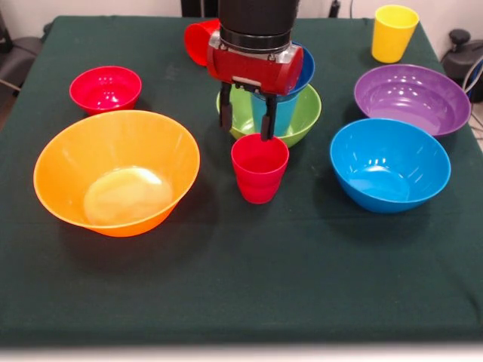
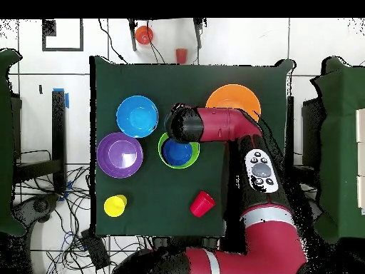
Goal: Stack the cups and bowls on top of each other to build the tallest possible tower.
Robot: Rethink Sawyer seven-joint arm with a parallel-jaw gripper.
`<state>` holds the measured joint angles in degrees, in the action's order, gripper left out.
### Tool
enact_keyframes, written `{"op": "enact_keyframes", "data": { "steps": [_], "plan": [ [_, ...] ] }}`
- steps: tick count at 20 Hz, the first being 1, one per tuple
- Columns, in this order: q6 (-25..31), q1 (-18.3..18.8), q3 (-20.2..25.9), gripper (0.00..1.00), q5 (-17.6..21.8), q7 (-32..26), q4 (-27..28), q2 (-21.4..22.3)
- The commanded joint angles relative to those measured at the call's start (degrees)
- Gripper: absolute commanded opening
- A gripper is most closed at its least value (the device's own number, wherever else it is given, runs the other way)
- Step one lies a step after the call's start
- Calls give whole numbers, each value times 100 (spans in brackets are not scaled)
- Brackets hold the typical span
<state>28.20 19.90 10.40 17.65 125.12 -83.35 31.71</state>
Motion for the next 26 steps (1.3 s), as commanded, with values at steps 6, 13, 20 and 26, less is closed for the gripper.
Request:
{"op": "enact_keyframes", "data": {
  "steps": [6, 13, 20, 26],
  "plan": [
    [629, 345, 608, 100, 674, -1480, -172, 184],
    [693, 410, 688, 100, 754, -1417, -170, 192],
    [657, 428, 724, 100, 791, -1321, -134, 148],
    [667, 344, 685, 100, 710, -1093, -118, 161]
  ]
}}
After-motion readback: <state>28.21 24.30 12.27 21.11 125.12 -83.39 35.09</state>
